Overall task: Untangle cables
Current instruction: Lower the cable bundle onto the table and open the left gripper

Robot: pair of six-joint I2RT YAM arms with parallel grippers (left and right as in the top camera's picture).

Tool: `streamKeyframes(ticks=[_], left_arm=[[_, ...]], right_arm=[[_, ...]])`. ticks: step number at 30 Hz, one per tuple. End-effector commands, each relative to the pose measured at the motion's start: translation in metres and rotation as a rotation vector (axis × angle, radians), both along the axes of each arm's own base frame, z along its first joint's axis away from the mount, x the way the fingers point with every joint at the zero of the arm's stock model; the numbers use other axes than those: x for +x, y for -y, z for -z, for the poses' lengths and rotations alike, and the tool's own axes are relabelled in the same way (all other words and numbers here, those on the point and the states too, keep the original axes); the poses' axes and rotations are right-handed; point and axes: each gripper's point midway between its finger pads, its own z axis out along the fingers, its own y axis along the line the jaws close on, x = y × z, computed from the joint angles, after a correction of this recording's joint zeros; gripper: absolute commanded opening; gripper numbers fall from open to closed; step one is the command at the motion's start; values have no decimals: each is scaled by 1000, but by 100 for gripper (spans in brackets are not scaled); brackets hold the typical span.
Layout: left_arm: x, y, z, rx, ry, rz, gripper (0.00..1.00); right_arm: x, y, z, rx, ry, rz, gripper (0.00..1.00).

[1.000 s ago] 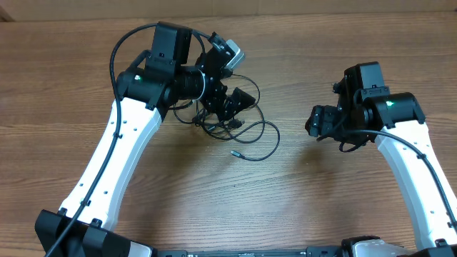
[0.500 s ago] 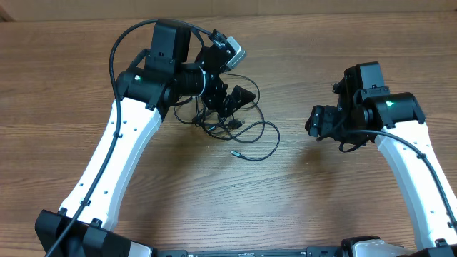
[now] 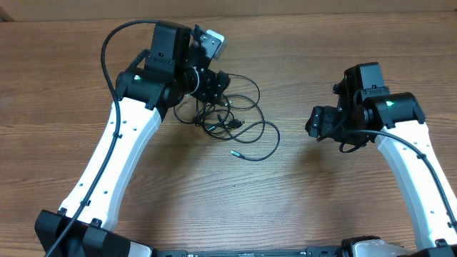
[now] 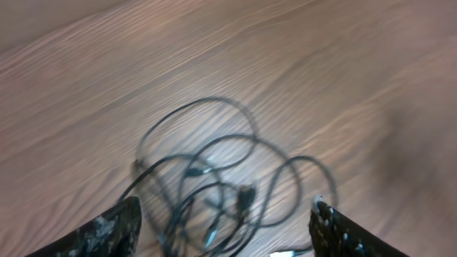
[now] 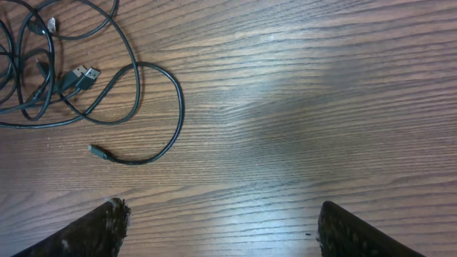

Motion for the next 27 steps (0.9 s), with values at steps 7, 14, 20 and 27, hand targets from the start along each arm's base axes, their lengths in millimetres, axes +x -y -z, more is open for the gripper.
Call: streamKeyframes(ticks=[7,14,20,27], left_arm=[[10,-55,11,185,-19,-272,74],[14,-53,52,223,-128,-280,72],[20,-52,88,245,-210,-298,70],[26,-49,113,237,-265,-337,78]], right_arm=[[1,2,-1,-9,7,4,83],[1,2,-1,-10,6,4,83],[1,2,-1,-10,6,4,83],[1,2,-1,-10,6,4,83]])
